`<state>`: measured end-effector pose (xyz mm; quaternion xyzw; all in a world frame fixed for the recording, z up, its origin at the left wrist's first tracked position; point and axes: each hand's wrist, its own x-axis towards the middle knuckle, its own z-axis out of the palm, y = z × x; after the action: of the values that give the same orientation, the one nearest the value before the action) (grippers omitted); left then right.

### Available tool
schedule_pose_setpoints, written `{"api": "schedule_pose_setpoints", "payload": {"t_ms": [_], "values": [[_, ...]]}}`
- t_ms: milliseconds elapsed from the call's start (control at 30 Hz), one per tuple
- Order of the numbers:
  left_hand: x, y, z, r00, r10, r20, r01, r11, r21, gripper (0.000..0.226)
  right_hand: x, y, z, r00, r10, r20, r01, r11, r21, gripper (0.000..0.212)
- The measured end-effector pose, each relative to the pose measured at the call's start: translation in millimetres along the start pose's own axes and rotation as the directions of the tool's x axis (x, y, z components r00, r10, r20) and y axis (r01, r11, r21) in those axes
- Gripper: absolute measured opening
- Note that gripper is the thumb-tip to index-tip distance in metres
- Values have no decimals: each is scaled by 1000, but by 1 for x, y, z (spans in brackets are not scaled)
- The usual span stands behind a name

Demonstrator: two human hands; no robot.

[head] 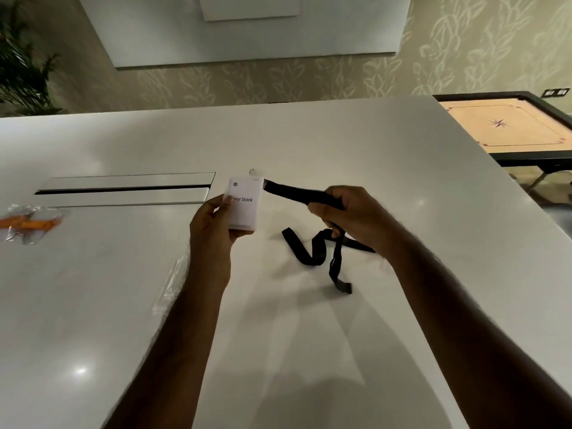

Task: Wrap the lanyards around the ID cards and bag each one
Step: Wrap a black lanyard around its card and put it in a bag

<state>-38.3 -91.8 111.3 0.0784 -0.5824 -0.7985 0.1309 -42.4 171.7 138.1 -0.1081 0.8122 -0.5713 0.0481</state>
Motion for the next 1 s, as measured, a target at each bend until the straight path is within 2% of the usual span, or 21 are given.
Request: {"api": "schedule_pose_setpoints", "payload": {"t_ms": [100,167,233,300,400,500,567,667,767,900,1000], "values": [[-2,10,-4,998,39,40,-39,999,-3,18,-1,21,-1,982,125,143,-88,967,-241,20],[-2,16,-7,995,49,86,-50,999,11,18,0,31,2,929,252,271,-84,857,-509,21],[-2,19,-8,988,53,145,-60,997,44,19,0,38,13,894,322,312,-54,768,-638,23],[-3,21,-7,980,59,192,-75,994,74,22,-2,41,24,923,252,291,-44,820,-571,11],[-5,23,-4,973,73,220,-103,987,126,19,1,34,36,957,146,251,-41,924,-381,17],[-7,24,-1,972,75,223,-111,982,153,18,5,17,48,959,108,263,-96,994,-58,35],[-7,25,0,974,71,214,-106,982,157,19,6,10,55,965,72,253,-109,985,137,28],[-6,26,-2,976,69,208,-106,979,175,22,1,5,62,980,13,196,-50,981,186,21],[-3,28,-5,981,61,186,-95,979,182,26,-5,5,67,976,4,216,-64,960,274,25],[4,29,-10,980,19,196,-38,994,98,21,-12,12,75,977,19,210,-66,973,222,23],[9,28,-11,982,49,184,-72,990,124,18,-17,11,80,985,27,170,-59,981,187,27]]}}
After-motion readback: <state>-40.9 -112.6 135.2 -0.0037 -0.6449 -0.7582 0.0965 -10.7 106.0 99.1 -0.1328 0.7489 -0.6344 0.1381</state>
